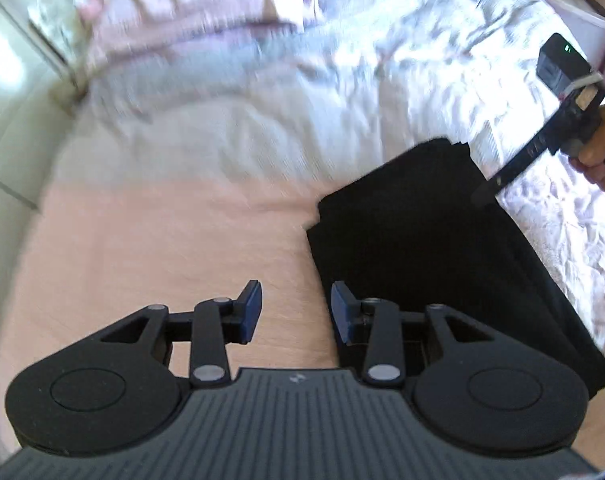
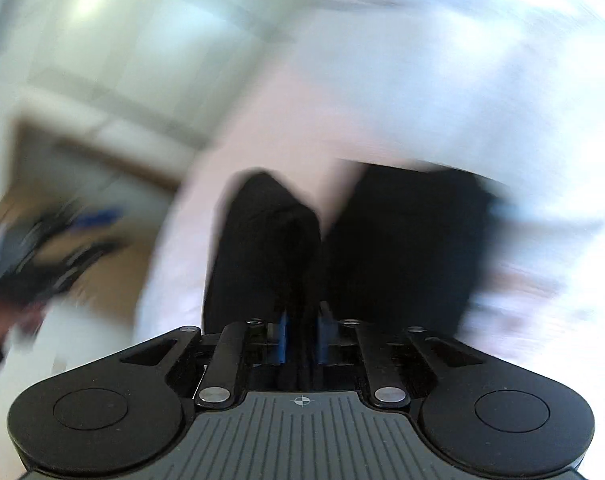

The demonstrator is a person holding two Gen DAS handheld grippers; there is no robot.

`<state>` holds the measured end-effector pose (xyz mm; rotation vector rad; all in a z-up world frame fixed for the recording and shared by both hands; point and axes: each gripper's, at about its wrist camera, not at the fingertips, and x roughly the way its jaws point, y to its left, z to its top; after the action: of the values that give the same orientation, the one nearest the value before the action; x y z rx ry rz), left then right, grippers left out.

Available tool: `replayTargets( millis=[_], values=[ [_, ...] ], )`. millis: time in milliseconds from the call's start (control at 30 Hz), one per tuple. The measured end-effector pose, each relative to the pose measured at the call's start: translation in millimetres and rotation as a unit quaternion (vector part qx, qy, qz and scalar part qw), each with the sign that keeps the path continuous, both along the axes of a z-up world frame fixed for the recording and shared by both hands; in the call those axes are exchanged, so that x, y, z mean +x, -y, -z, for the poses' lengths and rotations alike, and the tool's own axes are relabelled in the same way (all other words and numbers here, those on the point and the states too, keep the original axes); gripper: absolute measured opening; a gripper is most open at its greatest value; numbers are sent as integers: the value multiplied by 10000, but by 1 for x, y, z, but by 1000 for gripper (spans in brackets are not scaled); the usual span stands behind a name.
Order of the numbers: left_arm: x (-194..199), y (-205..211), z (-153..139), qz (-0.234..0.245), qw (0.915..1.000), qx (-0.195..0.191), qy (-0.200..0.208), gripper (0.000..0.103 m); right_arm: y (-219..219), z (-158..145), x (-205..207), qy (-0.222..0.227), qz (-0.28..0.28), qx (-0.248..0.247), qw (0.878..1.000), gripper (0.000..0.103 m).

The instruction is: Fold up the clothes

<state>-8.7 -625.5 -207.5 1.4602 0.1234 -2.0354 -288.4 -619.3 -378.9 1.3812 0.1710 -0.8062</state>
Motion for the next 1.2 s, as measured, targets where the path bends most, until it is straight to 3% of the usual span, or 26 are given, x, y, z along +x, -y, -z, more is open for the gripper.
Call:
replayTargets(
  millis=[100, 200, 267, 400, 467, 500, 567, 633, 733, 867, 967, 1100, 1167, 1200],
  values=[
    [-3, 18, 40, -244, 9984, 499, -53, 34, 0, 4, -12, 123, 253, 150, 9995, 30],
    [-2, 39, 69, -553, 9955, 746, -203, 34, -4, 0, -19, 292, 414, 139, 9986, 53],
    [-4, 60, 85, -827, 9915, 906, -434, 34, -7, -2, -18, 376, 670, 124, 9970, 56],
    [-5, 100, 116, -1513, 9717, 1477, -1055, 31, 0, 2, -17, 403, 1072, 267, 9931, 56],
    [-5, 109, 131, -1636, 9640, 1711, -1210, 29, 4, 1, -15, 403, 1184, 250, 9918, 54],
    [-5, 111, 134, -1642, 9624, 1763, -1253, 14, 5, 1, -13, 342, 1186, 236, 9921, 44],
    [-7, 109, 133, -1562, 9638, 1731, -1291, 5, 9, -2, -8, -25, 1097, 274, 9936, 13],
    [-9, 107, 128, -1463, 9657, 1674, -1341, 3, 8, -8, -11, -177, 1014, 290, 9943, 8],
    [-13, 107, 110, -1279, 9684, 1498, -1533, 3, -1, -19, -24, -196, 977, 269, 9947, 8],
    [-24, 122, 125, -1285, 9676, 1564, -1507, 3, 2, -10, -40, -169, 1177, 250, 9926, 8],
    [-15, 125, 130, -1470, 9626, 1625, -1593, 4, 11, 11, -46, -86, 1245, 418, 9913, 8],
    [-5, 128, 138, -1715, 9552, 1705, -1708, 10, 15, 14, -50, -70, 1028, 352, 9941, 9],
    [1, 129, 142, -1837, 9511, 1745, -1764, 17, 8, 9, -53, -190, 992, 288, 9945, 15],
    [4, 130, 144, -1898, 9491, 1764, -1793, 21, 5, 7, -54, -284, 1029, 308, 9938, 30]
  ],
)
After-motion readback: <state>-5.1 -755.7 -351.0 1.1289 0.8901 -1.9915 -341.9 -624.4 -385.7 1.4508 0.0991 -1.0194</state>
